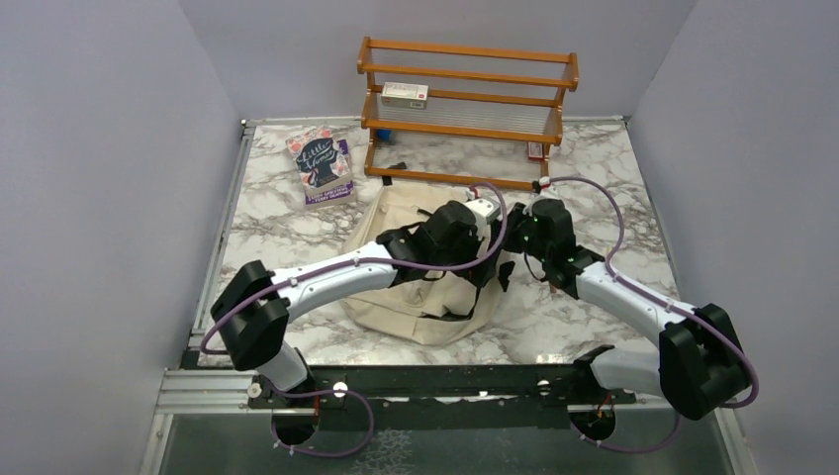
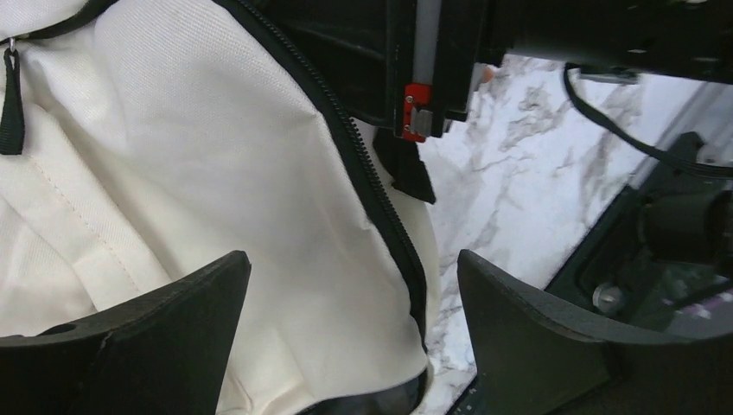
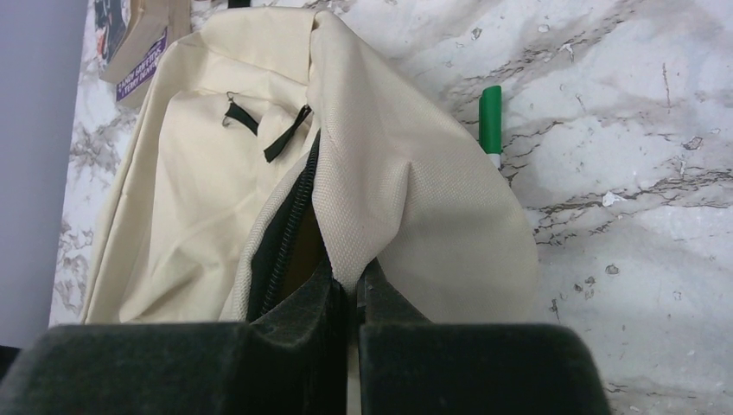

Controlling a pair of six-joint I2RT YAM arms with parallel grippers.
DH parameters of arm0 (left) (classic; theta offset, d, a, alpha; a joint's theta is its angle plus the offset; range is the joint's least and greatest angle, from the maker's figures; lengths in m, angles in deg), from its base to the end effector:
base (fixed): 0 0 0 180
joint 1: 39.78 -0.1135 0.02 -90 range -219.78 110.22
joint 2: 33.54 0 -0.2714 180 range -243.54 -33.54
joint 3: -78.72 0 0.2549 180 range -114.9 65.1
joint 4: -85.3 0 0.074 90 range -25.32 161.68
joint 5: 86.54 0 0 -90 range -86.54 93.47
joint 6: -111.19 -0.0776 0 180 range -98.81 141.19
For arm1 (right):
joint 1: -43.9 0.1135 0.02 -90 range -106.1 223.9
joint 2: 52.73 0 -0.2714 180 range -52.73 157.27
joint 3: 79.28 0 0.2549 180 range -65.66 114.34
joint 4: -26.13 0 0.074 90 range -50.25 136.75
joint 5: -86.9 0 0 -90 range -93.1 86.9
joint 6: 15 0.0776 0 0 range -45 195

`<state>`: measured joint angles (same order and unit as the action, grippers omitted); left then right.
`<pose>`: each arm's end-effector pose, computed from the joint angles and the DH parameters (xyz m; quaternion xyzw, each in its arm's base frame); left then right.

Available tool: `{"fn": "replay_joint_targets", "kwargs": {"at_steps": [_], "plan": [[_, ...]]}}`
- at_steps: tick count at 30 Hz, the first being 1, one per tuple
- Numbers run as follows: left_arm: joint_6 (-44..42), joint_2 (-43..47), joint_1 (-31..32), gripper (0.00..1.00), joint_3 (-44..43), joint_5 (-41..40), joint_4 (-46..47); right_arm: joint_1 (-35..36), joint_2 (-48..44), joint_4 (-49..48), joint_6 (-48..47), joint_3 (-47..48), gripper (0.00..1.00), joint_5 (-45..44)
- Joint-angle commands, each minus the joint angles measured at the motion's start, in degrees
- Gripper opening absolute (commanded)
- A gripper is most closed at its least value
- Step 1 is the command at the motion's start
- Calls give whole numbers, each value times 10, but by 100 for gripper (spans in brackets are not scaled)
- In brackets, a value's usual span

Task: Pack the student bag
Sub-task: Adjust the student bag at the center of the board.

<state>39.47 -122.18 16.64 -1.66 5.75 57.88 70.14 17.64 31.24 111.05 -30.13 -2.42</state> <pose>0.2125 -0.3257 0.2598 0.2993 0.8378 -0.2910 0.3520 0.2707 0.1345 0.2096 0.0695 0.8467 0.2771 0.4488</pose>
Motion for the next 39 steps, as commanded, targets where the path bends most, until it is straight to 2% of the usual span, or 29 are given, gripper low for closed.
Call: {"fn": "replay_joint_targets", "kwargs": {"at_steps": [1, 7, 11, 16, 19, 23, 27, 34, 39], "plan": [[-31, -42, 18, 83, -29, -88, -32, 0, -10, -19, 10, -4, 0, 5], [-45, -47, 18, 55, -52, -162, -71, 0, -16, -17, 9, -11, 1, 1], [-47, -34, 18, 24, -62, -188, -75, 0, -20, -18, 3, -16, 1, -5], [-51, -6, 1, 7, -58, -216, -83, 0, -9, -10, -31, -9, 1, -5], [-38, 28, -36, 4, -39, -212, -84, 0, -6, 3, -40, -3, 1, -19], [-15, 65, -120, 0, 1, -178, -78, 0, -13, 11, -42, -4, 1, -17], [-4, 78, -188, 0, 21, -166, -87, 0, -16, 17, -43, -6, 1, -11], [4, 64, -271, 0, 39, -180, -143, 0, -11, 39, -44, 10, 0, 23], [18, 28, -288, 2, 59, -180, -152, 0, -26, 58, -43, 15, 0, 34]]}}
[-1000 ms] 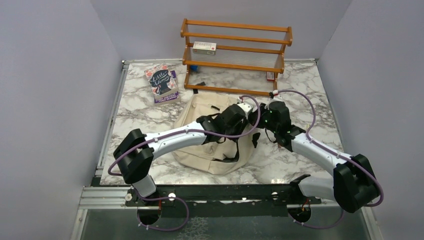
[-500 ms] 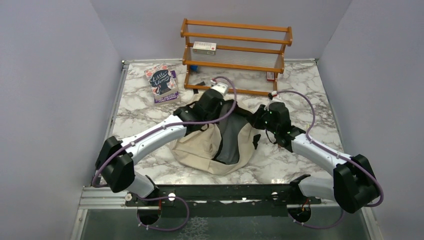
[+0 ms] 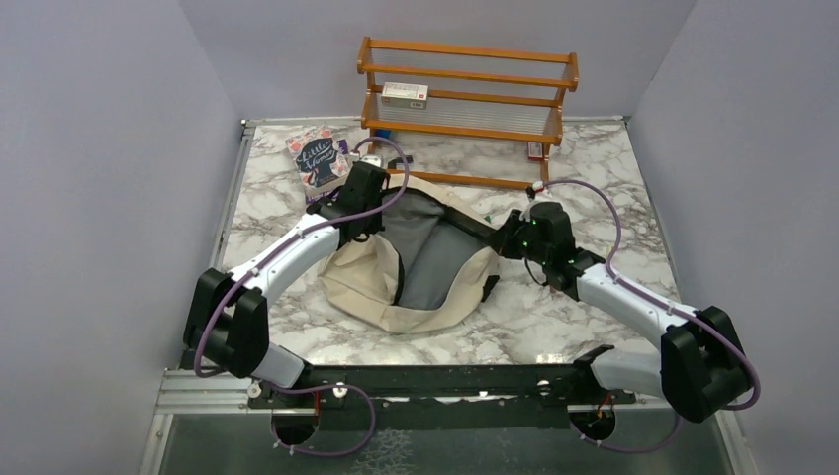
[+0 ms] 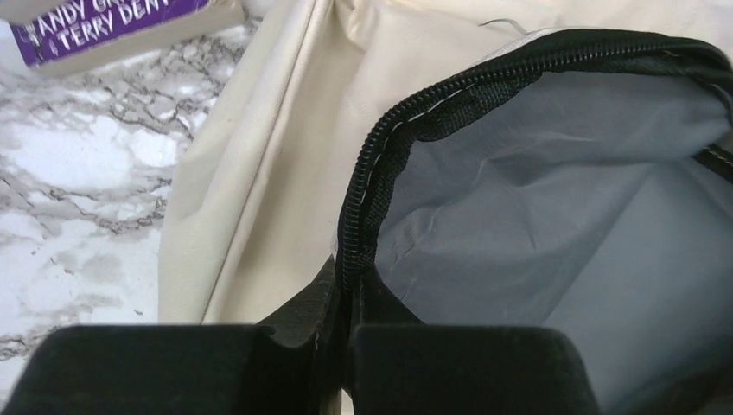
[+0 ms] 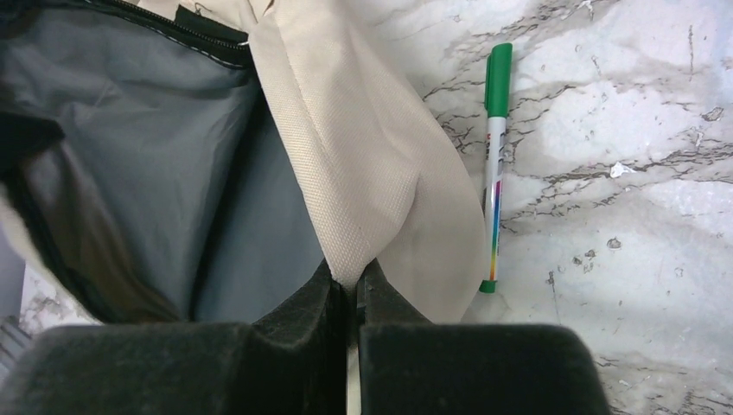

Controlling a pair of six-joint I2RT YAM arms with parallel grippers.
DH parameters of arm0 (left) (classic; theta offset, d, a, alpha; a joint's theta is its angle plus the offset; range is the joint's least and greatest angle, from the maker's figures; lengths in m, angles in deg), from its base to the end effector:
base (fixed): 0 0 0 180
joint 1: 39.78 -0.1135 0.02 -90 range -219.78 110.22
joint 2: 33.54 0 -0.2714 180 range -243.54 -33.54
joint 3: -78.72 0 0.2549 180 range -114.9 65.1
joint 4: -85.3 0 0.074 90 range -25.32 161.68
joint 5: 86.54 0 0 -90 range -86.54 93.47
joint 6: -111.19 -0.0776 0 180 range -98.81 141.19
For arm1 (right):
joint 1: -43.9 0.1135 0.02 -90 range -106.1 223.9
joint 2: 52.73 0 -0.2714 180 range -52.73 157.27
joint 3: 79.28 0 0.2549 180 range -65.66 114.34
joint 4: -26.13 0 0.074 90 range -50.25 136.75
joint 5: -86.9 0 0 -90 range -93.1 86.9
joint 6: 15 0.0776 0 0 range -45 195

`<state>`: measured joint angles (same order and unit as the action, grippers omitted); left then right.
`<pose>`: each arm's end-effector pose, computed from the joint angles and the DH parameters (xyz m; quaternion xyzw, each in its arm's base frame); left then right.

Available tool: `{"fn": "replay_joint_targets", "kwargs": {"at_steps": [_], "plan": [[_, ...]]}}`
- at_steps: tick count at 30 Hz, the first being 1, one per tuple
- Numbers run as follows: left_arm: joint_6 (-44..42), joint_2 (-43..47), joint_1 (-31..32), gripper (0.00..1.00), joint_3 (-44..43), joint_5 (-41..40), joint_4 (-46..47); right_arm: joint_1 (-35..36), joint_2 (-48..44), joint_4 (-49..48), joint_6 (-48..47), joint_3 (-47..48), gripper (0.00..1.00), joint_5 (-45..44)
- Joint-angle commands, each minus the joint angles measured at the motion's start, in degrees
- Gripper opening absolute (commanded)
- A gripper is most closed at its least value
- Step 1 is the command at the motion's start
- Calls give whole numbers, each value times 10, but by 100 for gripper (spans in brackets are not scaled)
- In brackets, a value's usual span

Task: Pack the student bag
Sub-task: Adjust the student bag at the center of the board.

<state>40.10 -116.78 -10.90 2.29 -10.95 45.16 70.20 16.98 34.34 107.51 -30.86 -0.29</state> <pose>0.3096 -0.1487 0.2438 0.0344 0.9234 -0.0408 0.3801 0.2630 0.1342 0.2009 0.0344 0.8630 0.2657 0.4283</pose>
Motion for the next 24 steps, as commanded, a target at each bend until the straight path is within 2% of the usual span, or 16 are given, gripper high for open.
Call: {"fn": "replay_joint_targets", "kwargs": {"at_steps": [1, 5, 7, 9, 11, 13, 18, 24], "plan": [[16, -30, -13, 3, 24, -15, -24, -1, -24, 31, -7, 23, 1, 12], [16, -49, -14, 13, 31, -35, -23, -1, -43, 43, -8, 19, 1, 4], [12, -54, -14, 21, 32, -38, -24, -1, -52, 52, -8, 16, 1, -4], [10, -57, -14, 36, 33, -37, -24, -1, -60, 62, -7, 12, 1, -19], [9, -56, -15, 58, 36, -38, -24, -1, -71, 74, -3, 7, 1, -26], [6, -57, -15, 69, 38, -44, -25, -1, -79, 74, 1, 1, 1, -26], [-9, -66, -18, 81, 30, -57, -28, -1, -91, 79, 7, -4, 10, -26], [-19, -82, -34, 86, 21, -50, -32, -1, -88, 94, -6, 16, 19, -48]]}}
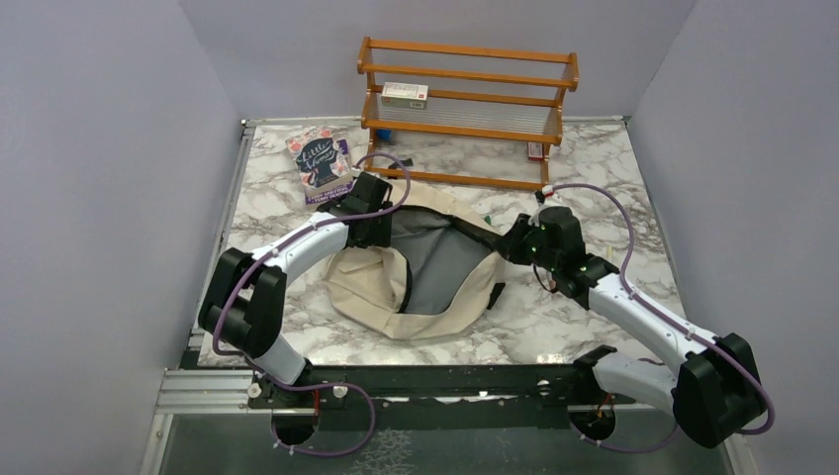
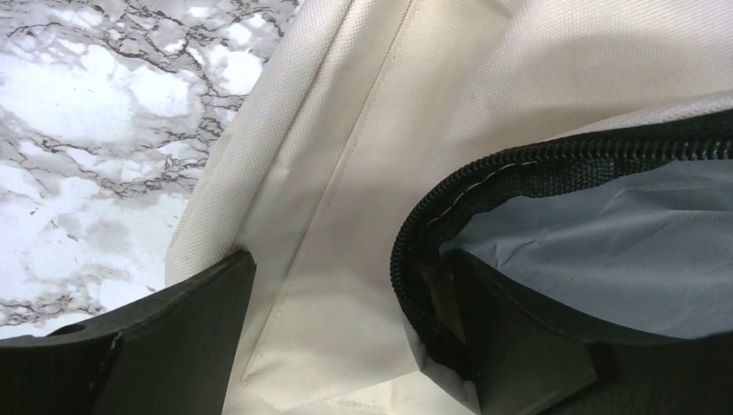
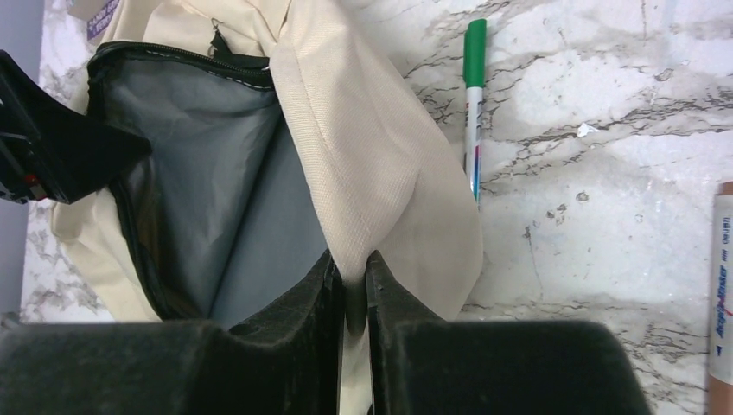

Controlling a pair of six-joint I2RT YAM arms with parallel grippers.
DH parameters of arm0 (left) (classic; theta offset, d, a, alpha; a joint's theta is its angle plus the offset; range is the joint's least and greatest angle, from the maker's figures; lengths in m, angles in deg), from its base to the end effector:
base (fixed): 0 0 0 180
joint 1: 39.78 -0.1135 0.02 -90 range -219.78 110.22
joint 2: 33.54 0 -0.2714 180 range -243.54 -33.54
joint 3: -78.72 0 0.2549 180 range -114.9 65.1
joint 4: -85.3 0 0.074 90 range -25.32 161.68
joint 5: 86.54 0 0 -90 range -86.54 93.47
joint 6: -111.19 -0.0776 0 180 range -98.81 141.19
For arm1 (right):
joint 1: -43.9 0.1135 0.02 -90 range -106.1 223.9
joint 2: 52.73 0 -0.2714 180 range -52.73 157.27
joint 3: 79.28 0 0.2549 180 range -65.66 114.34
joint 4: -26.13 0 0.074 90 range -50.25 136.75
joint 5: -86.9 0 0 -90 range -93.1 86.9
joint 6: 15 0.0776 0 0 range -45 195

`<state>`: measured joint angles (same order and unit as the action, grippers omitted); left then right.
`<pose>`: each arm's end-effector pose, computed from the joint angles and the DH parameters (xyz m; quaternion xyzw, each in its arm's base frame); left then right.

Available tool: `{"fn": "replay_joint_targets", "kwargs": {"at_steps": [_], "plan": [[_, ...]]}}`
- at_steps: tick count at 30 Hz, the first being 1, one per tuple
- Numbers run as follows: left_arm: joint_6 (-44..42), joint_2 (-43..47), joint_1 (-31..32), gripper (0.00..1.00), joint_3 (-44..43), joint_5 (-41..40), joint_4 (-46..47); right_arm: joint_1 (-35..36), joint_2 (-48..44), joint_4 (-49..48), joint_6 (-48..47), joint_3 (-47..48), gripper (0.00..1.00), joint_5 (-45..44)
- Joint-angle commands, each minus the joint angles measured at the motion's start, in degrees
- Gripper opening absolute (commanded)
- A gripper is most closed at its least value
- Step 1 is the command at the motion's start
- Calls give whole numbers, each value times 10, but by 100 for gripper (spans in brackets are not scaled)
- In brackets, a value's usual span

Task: Pack the student bag
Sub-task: Adjust the student bag at the center of the board.

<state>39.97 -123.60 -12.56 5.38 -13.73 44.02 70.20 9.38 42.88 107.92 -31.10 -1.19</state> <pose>0.3154 -0.1365 0.1859 0.0289 0.9509 0.0257 0.3070 0.2416 0.1223 0.2147 0.0419 0.8679 0.2571 0.4230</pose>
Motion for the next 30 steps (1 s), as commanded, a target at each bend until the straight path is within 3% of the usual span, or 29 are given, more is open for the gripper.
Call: {"fn": "replay_joint_targets", "kwargs": {"at_steps": [1, 6, 14, 19, 23, 30], "plan": [[-19, -16, -20, 86, -10, -17, -21, -1, -12, 11, -12, 20, 20, -39], [-36, -29, -25, 75, -18, 16, -26, -1, -17, 23, -19, 30, 26, -31], [-38, 24, -26, 31, 7, 113, -12, -1, -72, 73, -42, 58, 32, 0], [-42, 34, -26, 11, 13, 134, -8, -1, -76, 121, -33, 118, 35, 65], [-37, 52, -26, 2, 9, 171, 0, 18, -13, 155, -11, 178, 35, 120], [-41, 89, -28, 1, 13, 172, 23, 126, 115, 103, -13, 209, 36, 64]]}}
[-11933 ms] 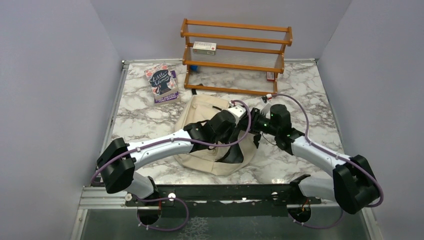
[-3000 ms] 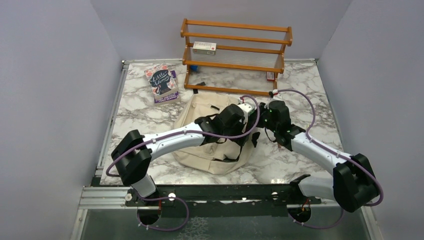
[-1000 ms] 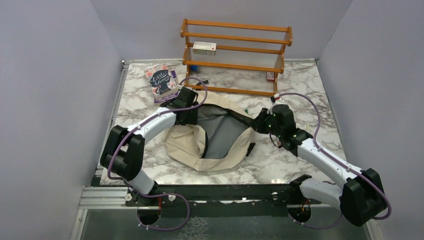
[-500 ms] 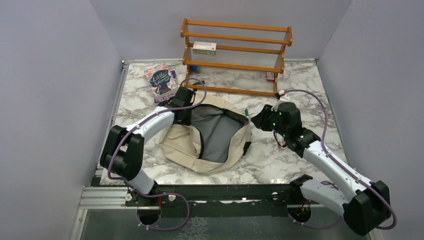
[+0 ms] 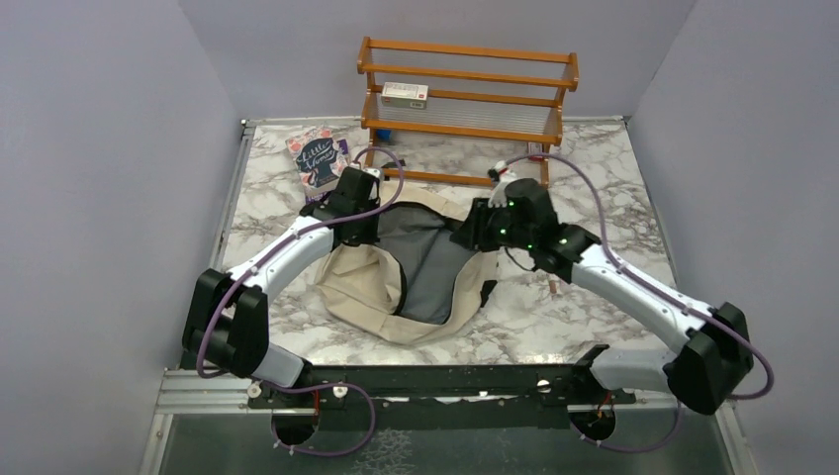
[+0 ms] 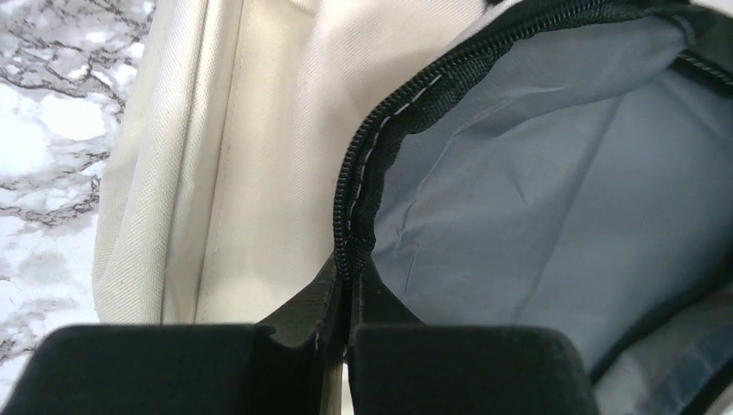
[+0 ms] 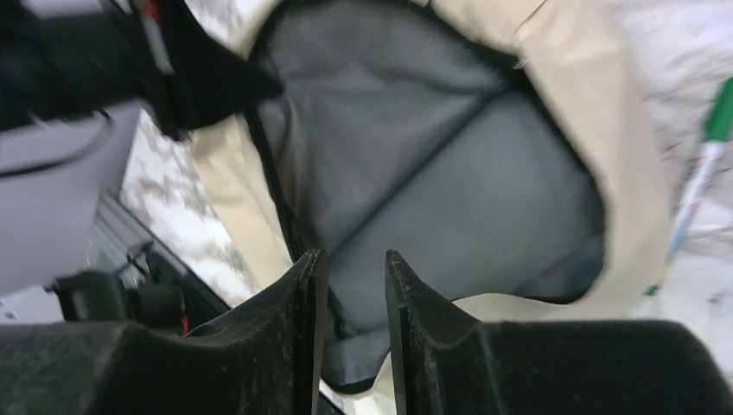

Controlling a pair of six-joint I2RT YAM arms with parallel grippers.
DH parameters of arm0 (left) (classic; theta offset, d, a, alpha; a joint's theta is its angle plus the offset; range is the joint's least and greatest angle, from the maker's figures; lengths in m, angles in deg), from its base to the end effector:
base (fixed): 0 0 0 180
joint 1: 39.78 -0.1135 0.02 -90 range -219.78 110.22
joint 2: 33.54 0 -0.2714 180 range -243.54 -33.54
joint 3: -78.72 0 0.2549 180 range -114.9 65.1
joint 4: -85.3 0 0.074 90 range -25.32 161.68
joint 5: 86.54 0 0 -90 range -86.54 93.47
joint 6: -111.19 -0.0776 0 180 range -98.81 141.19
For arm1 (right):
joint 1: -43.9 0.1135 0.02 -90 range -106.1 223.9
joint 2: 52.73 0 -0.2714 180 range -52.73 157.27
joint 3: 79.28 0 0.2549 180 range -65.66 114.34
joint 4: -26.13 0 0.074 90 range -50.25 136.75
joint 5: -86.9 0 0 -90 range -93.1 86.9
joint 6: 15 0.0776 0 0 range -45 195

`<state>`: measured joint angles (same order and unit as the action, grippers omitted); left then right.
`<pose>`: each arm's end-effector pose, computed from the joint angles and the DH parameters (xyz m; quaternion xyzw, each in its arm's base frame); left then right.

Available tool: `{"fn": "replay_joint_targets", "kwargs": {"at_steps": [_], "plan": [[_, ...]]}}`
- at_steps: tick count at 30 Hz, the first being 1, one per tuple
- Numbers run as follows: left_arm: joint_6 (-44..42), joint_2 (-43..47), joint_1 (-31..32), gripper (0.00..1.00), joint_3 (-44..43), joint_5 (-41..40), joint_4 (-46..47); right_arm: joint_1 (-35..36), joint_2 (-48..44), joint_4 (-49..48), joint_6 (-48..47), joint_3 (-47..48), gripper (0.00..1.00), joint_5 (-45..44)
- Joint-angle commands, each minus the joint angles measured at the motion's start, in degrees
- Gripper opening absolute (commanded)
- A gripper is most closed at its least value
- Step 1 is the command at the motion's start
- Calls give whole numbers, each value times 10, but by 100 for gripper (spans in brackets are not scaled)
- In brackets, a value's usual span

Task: Pack the student bag
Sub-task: Adjust the student bag at the center of the board.

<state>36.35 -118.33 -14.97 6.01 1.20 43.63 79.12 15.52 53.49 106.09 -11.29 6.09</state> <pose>0.3047 -0.1375 0.2082 0.0738 0.9473 -0.0887 0.2987 0.2443 0.1876 0.2946 -0.0722 0.8507 0.3397 0.3947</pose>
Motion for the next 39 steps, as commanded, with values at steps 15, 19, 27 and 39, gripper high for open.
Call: {"fn": "replay_joint_targets", "kwargs": {"at_steps": [15, 19, 27, 39], "plan": [[0, 53, -6, 0, -16, 68, 67, 132, 200, -322, 40, -117, 14, -6], [-13, 58, -7, 0, -45, 85, 68, 163, 231, -394, 43, -142, 13, -39], [-31, 55, -8, 0, -67, 121, 64, 205, 274, -473, 20, -130, 14, -41], [-19, 32, -29, 0, -33, 99, 84, 244, 320, -543, -13, -96, 14, 29]]}}
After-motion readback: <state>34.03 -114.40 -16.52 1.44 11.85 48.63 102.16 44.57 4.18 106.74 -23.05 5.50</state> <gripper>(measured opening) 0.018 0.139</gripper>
